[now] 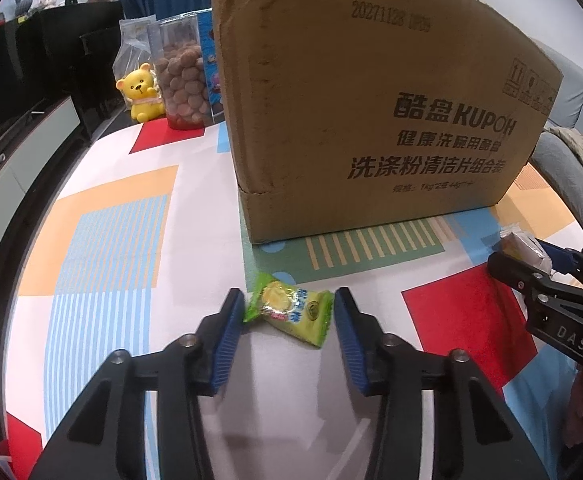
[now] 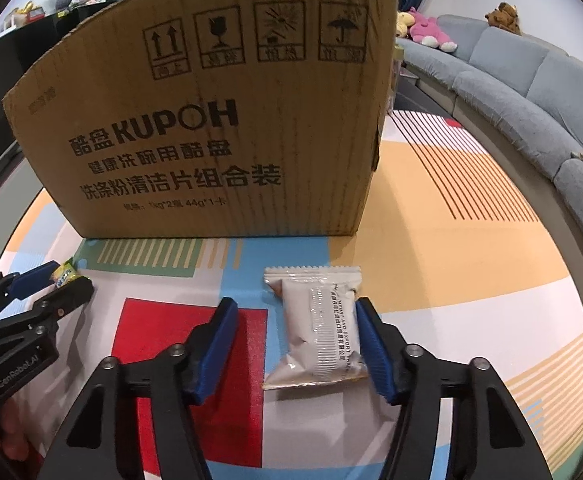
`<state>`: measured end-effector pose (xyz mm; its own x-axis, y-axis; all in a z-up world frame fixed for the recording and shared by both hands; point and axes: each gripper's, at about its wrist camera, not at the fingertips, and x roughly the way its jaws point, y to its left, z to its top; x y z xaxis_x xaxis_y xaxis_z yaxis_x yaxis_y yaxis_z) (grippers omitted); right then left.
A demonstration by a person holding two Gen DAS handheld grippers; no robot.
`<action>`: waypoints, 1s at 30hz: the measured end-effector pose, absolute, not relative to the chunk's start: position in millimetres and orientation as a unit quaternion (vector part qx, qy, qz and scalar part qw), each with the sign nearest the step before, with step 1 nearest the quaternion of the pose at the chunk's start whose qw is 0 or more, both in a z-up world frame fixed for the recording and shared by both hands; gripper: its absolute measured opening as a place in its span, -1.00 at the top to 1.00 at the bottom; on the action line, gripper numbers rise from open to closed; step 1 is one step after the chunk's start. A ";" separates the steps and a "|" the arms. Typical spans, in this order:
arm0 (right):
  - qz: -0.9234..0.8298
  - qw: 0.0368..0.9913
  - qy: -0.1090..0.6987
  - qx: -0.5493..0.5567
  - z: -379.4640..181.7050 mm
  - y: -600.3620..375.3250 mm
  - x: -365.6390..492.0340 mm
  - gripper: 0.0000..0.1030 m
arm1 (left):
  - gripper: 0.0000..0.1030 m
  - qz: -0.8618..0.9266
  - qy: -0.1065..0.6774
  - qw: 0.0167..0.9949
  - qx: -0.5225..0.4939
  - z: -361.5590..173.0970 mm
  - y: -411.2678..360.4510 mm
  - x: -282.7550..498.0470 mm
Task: Organize snacks
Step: 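Grasp the yellow-green candy packet with the left tool while the right tool grasps the white packet, then lift the yellow-green packet and white packet and carry both over the box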
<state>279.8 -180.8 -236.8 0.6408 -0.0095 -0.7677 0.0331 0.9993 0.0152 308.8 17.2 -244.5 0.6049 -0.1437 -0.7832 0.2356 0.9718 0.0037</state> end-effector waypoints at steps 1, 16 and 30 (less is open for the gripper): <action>-0.012 0.906 0.423 0.015 -239.4 -184.4 281.4 -0.10 | 0.23 -0.107 0.431 0.894 0.053 -244.4 16.7 308.6; 0.004 0.907 0.420 0.017 -228.1 -177.7 284.0 0.34 | 0.40 -0.111 0.433 0.893 0.051 -243.3 14.1 304.3; 0.009 0.918 0.397 0.014 -203.2 -172.8 273.4 0.34 | 0.40 -0.103 0.417 0.902 0.048 -221.7 14.9 291.1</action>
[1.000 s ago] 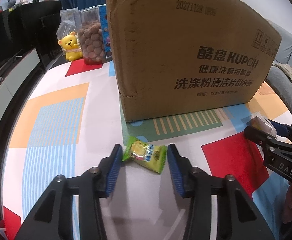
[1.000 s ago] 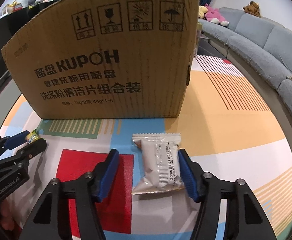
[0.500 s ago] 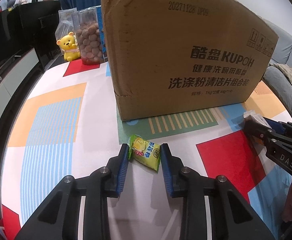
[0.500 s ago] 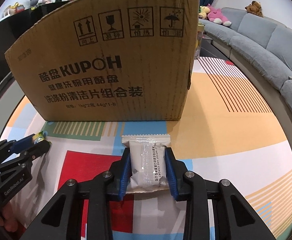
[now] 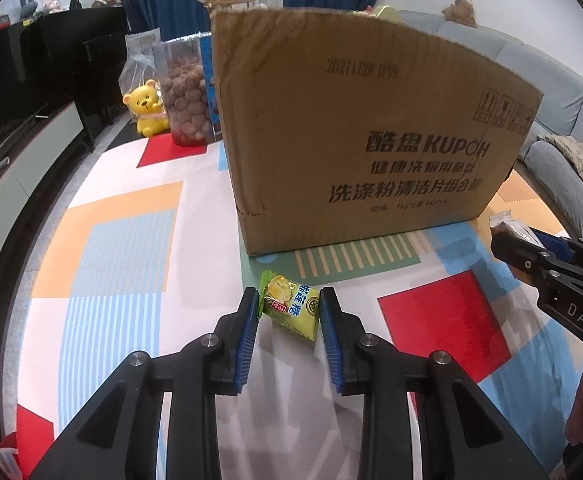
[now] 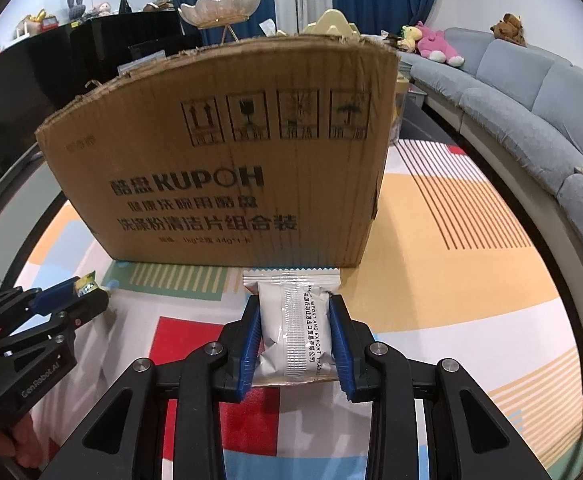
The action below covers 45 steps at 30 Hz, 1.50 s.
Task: Organize snacks
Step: 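Lift the yellow-green packet and white packet and carry both over the box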
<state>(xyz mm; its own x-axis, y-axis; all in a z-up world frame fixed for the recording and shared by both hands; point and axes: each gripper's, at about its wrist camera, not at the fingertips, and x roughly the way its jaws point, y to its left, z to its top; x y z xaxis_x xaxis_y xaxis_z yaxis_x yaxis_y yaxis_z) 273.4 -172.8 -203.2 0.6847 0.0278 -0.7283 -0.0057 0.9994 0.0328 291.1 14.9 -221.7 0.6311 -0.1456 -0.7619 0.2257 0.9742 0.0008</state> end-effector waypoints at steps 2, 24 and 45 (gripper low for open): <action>0.008 0.919 0.393 0.014 -197.6 -173.5 271.5 0.34 | 0.40 -0.101 0.413 0.904 0.049 -216.6 14.2 287.7; 0.017 0.940 0.339 0.015 -133.3 -171.6 243.4 0.34 | 0.40 -0.081 0.379 0.921 0.039 -154.5 8.5 251.5; 0.040 0.950 0.309 0.024 -80.0 -172.7 224.2 0.34 | 0.40 -0.068 0.343 0.936 0.046 -88.8 -7.7 227.6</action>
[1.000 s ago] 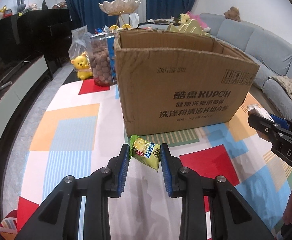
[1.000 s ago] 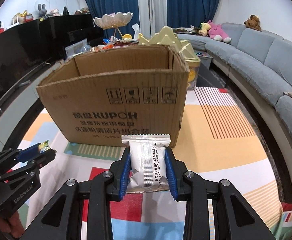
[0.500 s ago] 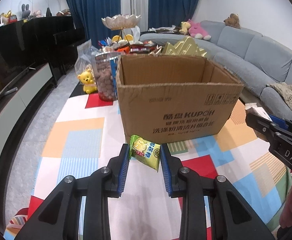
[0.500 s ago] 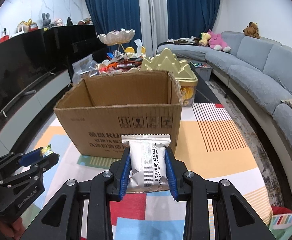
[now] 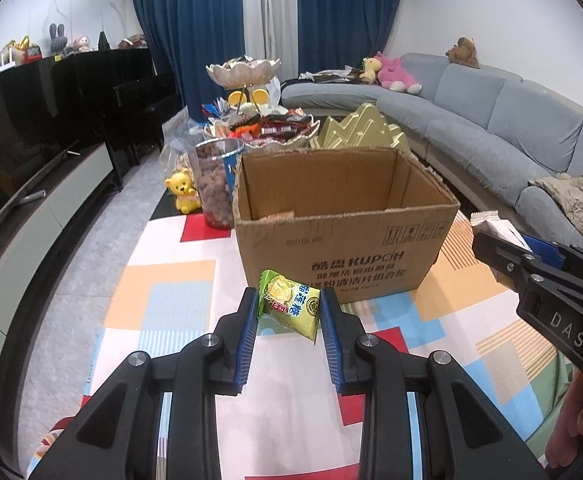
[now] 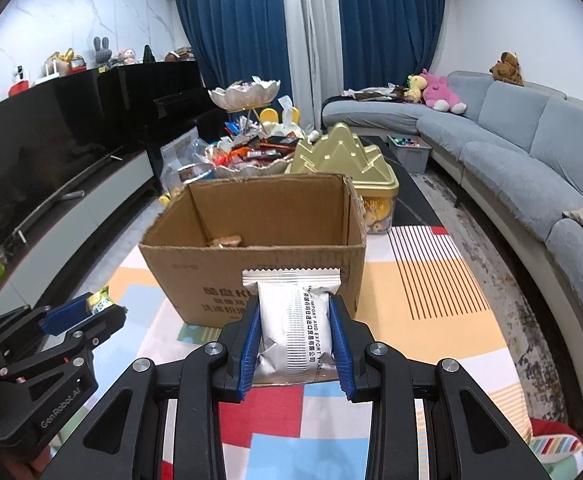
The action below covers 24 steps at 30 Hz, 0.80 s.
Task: Organize snacks
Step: 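Lift the yellow-green packet and white packet and carry both over the box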
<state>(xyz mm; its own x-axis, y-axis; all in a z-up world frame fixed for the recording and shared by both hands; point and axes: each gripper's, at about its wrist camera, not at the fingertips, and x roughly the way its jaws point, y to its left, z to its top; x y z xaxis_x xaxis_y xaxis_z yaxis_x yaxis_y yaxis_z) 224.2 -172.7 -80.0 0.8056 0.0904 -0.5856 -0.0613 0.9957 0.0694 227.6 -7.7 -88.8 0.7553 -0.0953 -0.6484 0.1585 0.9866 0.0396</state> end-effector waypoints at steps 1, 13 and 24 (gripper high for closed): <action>0.041 0.950 0.308 0.024 -78.2 -172.7 223.6 0.34 | 0.40 -0.067 0.341 0.937 0.047 -85.3 -9.0 227.0; 0.051 0.957 0.284 0.023 -52.3 -176.5 228.8 0.34 | 0.40 -0.064 0.321 0.944 0.051 -55.1 -20.3 237.2; 0.052 0.961 0.271 0.021 -32.0 -178.0 246.3 0.34 | 0.40 -0.064 0.305 0.949 0.053 -31.1 -28.5 256.9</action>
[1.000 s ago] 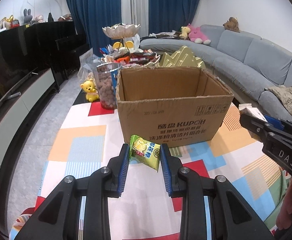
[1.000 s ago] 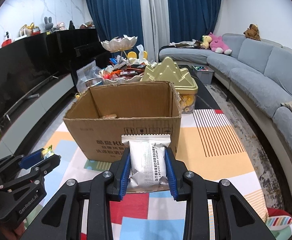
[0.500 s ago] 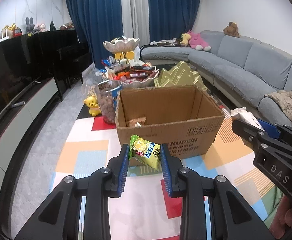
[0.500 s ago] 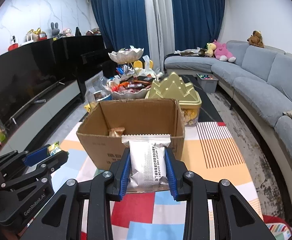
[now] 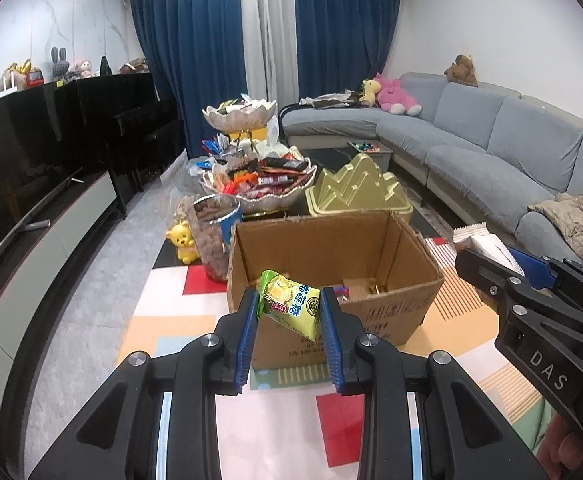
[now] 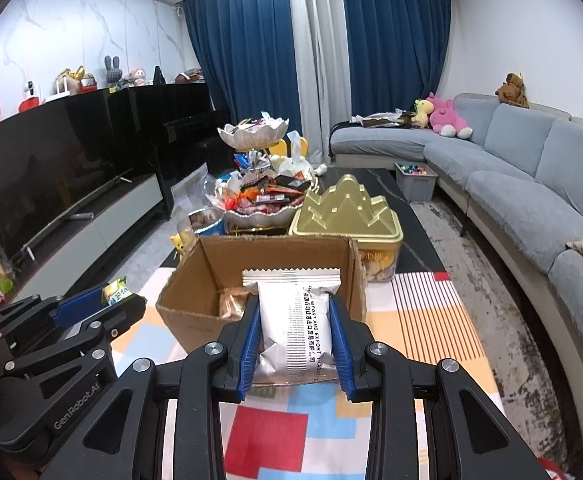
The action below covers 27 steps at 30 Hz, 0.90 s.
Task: Organize snacks
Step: 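Lift the yellow-green packet and white packet and carry both over the box, then open both tools to drop the yellow-green and white packets into the box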
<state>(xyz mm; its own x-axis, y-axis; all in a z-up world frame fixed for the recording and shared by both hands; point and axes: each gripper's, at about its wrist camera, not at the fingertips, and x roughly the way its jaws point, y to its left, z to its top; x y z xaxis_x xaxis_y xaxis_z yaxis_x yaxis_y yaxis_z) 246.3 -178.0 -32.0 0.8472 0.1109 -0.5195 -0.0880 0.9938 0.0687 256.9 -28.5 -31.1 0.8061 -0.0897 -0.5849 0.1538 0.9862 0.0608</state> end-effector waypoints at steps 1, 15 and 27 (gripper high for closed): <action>0.051 0.961 0.271 0.021 -30.2 -178.0 248.0 0.34 | 0.40 -0.065 0.304 0.949 0.053 -30.2 -29.0 258.7; 0.052 0.959 0.279 0.012 -18.1 -177.1 283.6 0.34 | 0.40 -0.075 0.300 0.949 0.061 -21.7 -43.1 295.1; 0.054 0.959 0.277 0.004 -11.9 -170.4 310.5 0.34 | 0.40 -0.075 0.301 0.949 0.059 -21.0 -41.9 322.5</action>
<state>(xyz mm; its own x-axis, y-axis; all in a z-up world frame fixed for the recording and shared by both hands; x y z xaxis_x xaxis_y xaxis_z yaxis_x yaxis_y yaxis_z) 310.5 -170.4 -11.9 0.8409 0.1058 -0.5308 -0.1015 0.9941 0.0373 322.5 -41.9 -21.0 0.8080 -0.1071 -0.5794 0.1775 0.9819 0.0660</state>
